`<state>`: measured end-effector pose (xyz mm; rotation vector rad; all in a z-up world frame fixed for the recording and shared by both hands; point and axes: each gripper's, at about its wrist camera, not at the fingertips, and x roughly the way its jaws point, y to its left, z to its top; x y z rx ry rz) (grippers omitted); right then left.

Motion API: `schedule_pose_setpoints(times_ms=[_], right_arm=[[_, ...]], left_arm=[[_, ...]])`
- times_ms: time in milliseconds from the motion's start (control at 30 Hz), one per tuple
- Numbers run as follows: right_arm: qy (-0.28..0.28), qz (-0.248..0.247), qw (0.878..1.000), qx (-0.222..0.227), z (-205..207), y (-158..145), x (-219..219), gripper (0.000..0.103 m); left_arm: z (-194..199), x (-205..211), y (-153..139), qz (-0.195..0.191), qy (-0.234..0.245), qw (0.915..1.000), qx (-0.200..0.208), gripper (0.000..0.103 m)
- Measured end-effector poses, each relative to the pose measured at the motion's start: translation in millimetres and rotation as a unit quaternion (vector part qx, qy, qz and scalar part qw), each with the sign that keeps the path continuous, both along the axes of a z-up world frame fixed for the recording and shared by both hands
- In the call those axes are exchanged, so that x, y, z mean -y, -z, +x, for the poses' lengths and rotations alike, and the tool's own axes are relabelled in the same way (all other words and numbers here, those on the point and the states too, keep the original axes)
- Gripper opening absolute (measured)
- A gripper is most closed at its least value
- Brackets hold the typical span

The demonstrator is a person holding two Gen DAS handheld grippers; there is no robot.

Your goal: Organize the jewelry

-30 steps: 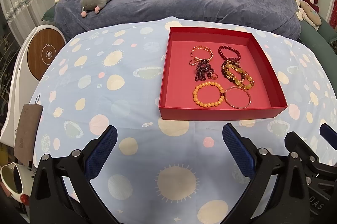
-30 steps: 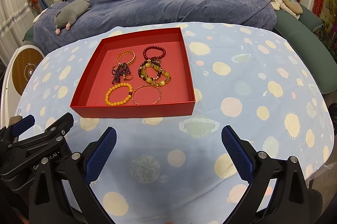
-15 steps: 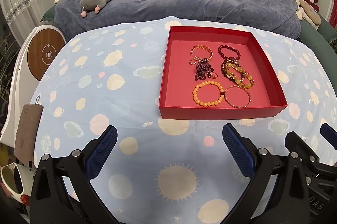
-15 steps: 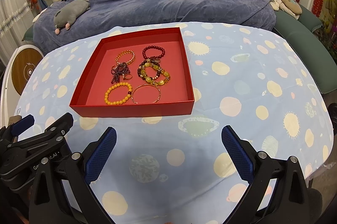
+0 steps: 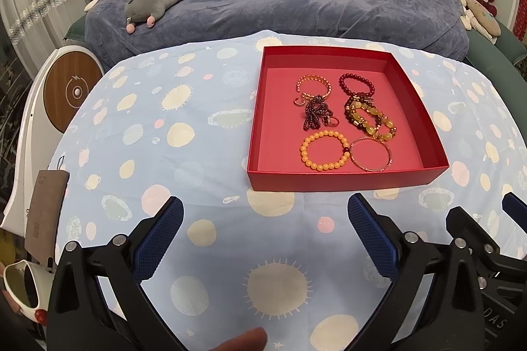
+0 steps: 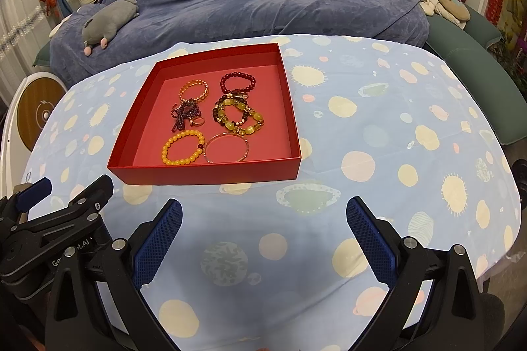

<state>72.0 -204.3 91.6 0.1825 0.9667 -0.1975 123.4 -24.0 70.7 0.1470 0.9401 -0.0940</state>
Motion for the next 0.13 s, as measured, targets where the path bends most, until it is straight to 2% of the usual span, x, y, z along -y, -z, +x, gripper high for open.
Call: schedule_pose_setpoints(times_ms=[133], right_arm=[[0.001,-0.001,1.000,0.000,-1.7,0.3,0.8,0.096]], left_arm=[[1.3,-0.6,0.7,-0.004,0.002,1.0000,-0.007,0.095]])
